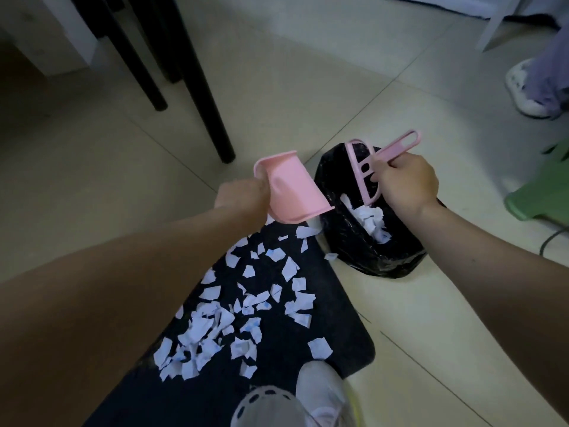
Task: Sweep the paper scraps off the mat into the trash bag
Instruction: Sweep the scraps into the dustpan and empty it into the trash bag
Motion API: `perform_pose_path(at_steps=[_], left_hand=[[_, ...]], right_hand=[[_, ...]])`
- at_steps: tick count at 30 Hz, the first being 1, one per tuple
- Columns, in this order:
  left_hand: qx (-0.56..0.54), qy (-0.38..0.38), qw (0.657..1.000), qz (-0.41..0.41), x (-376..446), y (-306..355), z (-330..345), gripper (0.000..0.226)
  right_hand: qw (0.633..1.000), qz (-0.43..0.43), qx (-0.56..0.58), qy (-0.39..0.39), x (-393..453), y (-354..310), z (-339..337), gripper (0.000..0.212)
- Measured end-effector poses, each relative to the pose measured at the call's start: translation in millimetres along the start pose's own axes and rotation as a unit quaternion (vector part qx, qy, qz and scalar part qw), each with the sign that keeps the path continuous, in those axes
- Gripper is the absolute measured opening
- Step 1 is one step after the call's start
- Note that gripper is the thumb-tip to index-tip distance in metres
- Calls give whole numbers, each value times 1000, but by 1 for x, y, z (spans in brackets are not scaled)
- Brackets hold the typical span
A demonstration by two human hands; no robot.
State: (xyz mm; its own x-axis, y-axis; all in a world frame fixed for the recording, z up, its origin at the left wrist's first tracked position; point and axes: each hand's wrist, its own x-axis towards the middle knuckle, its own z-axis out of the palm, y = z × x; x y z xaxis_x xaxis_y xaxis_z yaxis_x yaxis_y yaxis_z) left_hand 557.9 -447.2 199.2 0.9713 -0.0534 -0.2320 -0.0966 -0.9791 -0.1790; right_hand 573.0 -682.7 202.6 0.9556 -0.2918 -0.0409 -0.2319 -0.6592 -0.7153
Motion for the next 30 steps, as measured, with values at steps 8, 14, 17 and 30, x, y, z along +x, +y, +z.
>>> perform_pose_path(at_steps=[8, 14, 17, 30], left_hand=[[4, -1, 1000, -25, -48, -117, 25, 73], [-35, -32, 995, -84, -102, -211, 82, 73], [-43, -36, 993, -107, -135, -245, 122, 70], [-171, -121, 950, -233, -216, -308, 266, 43]], right_hand=[[987, -94, -26, -126, -45, -82, 75, 30], [956, -126, -78, -252, -83, -126, 150, 18], [931, -146, -154, -296, -99, -141, 184, 17], [864, -272, -293, -304, -157, -182, 319, 68]])
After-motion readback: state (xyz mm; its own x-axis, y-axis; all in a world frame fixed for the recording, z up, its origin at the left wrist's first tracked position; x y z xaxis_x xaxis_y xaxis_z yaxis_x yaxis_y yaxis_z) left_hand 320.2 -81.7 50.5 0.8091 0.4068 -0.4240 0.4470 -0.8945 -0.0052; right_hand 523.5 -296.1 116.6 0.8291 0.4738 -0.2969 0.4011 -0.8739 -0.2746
